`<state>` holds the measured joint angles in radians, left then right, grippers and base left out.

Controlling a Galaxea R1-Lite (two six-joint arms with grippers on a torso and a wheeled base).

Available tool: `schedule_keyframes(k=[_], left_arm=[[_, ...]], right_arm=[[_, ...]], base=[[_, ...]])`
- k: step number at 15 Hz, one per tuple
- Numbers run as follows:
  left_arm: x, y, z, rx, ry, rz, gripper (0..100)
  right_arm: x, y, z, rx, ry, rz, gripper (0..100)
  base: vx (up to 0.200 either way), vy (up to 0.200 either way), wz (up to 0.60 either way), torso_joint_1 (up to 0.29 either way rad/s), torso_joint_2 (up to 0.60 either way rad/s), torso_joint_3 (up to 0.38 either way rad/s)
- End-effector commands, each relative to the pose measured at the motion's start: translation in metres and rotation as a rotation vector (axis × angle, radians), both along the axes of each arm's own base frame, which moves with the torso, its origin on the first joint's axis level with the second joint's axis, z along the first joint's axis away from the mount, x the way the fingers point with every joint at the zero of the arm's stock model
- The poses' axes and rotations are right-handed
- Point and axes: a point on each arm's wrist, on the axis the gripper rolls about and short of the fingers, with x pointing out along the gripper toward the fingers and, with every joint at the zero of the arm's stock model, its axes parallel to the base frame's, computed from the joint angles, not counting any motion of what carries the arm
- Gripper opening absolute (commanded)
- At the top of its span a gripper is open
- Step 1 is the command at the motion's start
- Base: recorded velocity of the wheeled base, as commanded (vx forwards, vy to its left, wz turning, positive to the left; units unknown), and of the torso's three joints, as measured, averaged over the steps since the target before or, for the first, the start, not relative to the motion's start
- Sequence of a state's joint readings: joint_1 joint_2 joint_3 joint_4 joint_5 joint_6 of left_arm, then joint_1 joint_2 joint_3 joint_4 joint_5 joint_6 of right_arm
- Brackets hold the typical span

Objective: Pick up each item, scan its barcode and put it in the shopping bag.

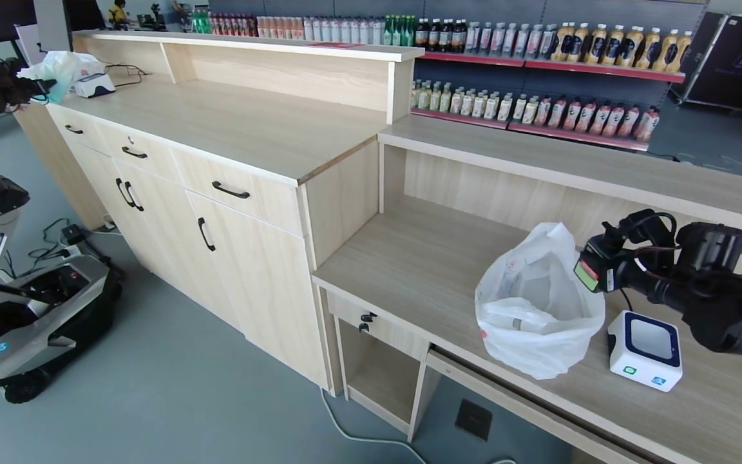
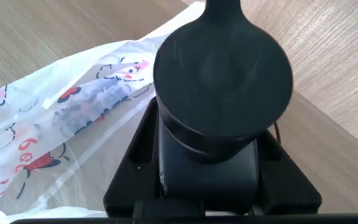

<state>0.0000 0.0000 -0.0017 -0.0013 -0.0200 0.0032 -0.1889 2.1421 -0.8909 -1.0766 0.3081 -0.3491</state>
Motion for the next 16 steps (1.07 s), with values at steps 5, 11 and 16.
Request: schedule_keyframes(k=[5,11,16], left_arm=[[0.0,0.0,0.0,0.0,0.0,0.0,100],[0.0,0.0,0.0,0.0,0.001,0.0,100],[0.0,0.0,0.0,0.0,0.0,0.0,100]], right_arm=[[0.038,0.0,-0.059,0.11,0.096,-0.003,0],[0.051,0.011,-0.073,0.121,0.102,0.027,0],[0.052,0.012,-0.079,0.122,0.116,0.028,0]], base=[[0.0,0.0,0.0,0.0,0.0,0.0],[0.0,0.0,0.0,0.0,0.0,0.0],[0.0,0.0,0.0,0.0,0.0,0.0]])
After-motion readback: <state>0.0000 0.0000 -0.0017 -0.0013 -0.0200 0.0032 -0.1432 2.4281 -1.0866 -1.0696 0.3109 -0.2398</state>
